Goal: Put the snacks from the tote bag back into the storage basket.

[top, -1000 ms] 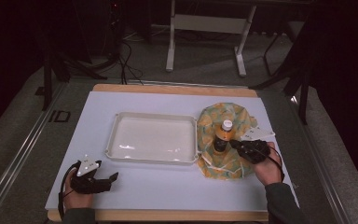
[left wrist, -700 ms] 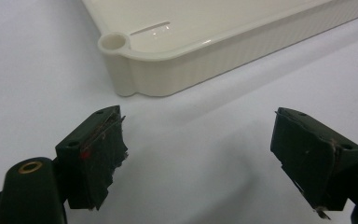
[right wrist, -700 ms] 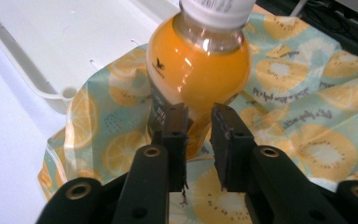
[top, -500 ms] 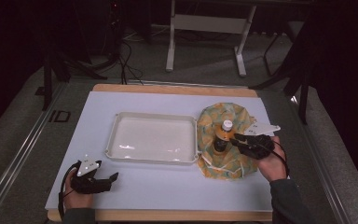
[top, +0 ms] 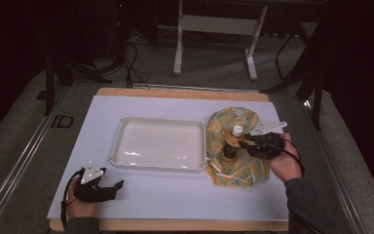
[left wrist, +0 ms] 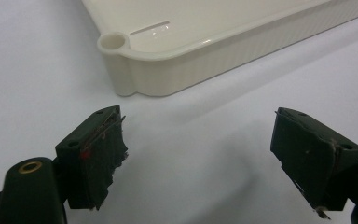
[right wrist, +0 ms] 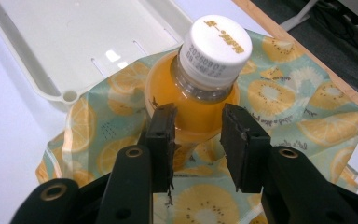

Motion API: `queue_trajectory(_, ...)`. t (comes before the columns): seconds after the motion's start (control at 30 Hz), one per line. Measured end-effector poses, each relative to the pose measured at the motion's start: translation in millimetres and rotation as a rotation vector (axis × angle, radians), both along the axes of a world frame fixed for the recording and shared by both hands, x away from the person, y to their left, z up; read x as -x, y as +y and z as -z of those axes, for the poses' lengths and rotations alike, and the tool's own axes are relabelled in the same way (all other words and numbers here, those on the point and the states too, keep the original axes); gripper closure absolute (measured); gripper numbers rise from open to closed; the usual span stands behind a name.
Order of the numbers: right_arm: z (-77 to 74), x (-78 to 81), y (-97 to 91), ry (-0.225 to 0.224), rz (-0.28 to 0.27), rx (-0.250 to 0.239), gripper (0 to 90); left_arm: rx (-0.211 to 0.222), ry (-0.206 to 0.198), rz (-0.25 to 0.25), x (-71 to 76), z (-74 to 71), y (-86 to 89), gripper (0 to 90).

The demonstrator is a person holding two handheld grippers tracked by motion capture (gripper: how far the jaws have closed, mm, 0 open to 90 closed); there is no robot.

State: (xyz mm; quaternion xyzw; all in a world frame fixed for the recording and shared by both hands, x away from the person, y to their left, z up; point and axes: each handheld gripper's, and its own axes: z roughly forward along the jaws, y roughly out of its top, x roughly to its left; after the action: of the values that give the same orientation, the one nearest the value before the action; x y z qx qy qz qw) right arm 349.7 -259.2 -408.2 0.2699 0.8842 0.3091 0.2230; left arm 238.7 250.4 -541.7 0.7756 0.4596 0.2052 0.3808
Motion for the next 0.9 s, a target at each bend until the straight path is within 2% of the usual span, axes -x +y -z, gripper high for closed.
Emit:
queue_trajectory(0.37, -10.6, -12.3, 10.8, 0.041, -0.042, 0.074, 56.5, 0.002, 0.002, 0.001, -0.1, 0.1, -0.1, 17.6)
queue_trajectory(0.6, -16.8, -23.4, 18.2, 0.082, -0.081, 0.159, 53.2, -0.003, 0.004, 0.003, -0.2, 0.0, -0.1, 17.7)
queue_trajectory(0.9, -27.6, -35.3, 23.2, 0.103, -0.095, 0.205, 50.9, -0.001, 0.005, 0.004, -0.3, 0.0, 0.0, 17.7)
